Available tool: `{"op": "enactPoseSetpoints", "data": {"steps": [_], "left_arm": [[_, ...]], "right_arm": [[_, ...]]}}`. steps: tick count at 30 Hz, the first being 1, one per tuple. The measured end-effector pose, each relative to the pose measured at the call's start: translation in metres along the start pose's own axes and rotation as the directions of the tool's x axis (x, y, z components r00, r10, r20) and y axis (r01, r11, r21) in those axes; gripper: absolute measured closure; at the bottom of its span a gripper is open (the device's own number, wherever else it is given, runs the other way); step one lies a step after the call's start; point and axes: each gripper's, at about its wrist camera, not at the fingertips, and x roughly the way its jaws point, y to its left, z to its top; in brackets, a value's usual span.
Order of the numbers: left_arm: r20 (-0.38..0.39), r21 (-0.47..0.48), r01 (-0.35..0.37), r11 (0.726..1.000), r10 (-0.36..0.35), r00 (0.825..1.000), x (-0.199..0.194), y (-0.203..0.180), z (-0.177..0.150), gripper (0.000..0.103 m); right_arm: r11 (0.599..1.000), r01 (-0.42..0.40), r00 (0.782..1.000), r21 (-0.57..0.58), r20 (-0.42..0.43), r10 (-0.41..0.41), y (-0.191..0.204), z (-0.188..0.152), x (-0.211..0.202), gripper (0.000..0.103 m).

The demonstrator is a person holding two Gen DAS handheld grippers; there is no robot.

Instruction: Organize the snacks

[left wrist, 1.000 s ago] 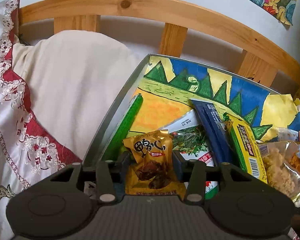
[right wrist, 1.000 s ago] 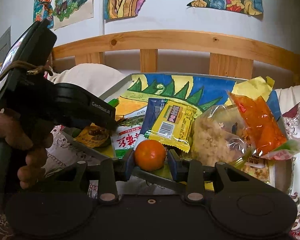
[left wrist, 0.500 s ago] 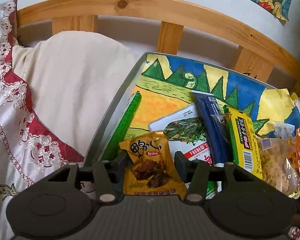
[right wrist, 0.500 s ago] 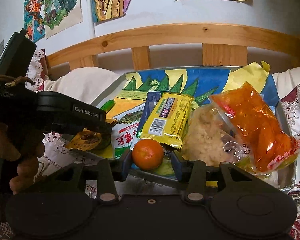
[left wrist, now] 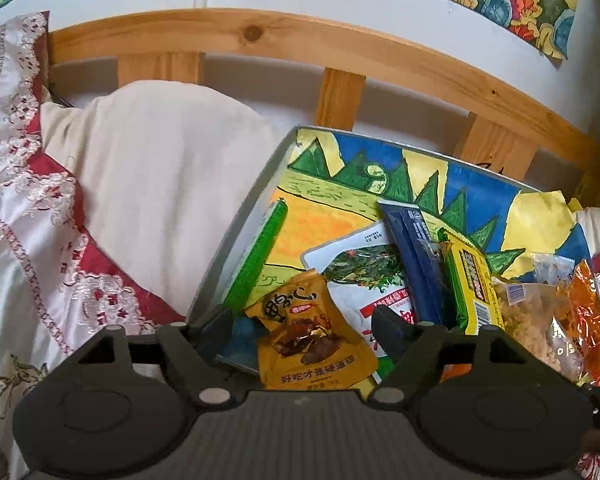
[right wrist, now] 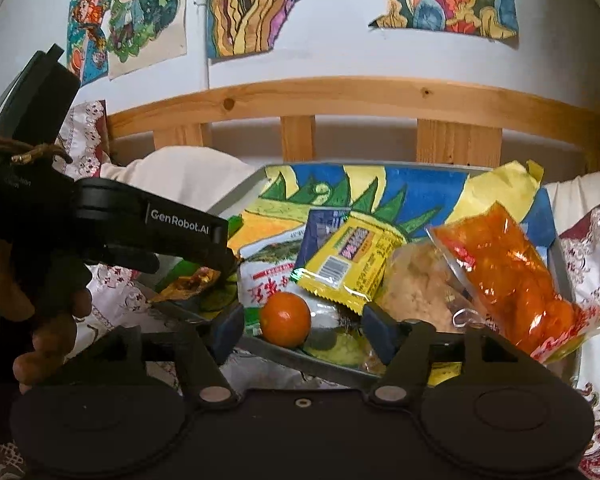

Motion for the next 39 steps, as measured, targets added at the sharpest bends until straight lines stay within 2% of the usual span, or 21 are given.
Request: {"op": "enactPoseSetpoints", "data": {"steps": [6, 15, 17, 29, 39], "left_arm": [[0.039, -0.021, -0.004, 1.0, 0.005, 0.999, -0.025, 0.01, 0.0, 0.013], [0.14, -0.013, -0.025, 1.0, 0.027, 0.99, -0.078, 0.03, -0.008, 0.001], [0.151, -0.005, -0.022, 1.0, 0.023, 0.988, -0.09, 0.033, -0.014, 0.001], [0.185, 0.055, -0.009, 0.998, -0.002, 0.983, -0.149, 0.051, -0.046, 0.001], [0.191, 0.052, 0.0, 0.999, -0.01, 0.982, -0.176, 0.067, -0.069, 0.001]], "right_arm": [[1.0, 0.018, 0.999, -0.005, 0.038, -0.018, 0.007, 0.006, -0.016, 0.025], [0.998, 0.069, 0.992, 0.005, 0.105, -0.069, 0.014, 0.011, -0.06, 0.011], [0.997, 0.079, 0.99, 0.011, 0.12, -0.079, 0.016, 0.012, -0.07, 0.004], [0.995, 0.102, 0.98, 0.002, 0.172, -0.101, 0.043, 0.01, -0.119, 0.001], [0.993, 0.119, 0.974, 0.018, 0.191, -0.12, 0.06, -0.002, -0.152, 0.001]]}}
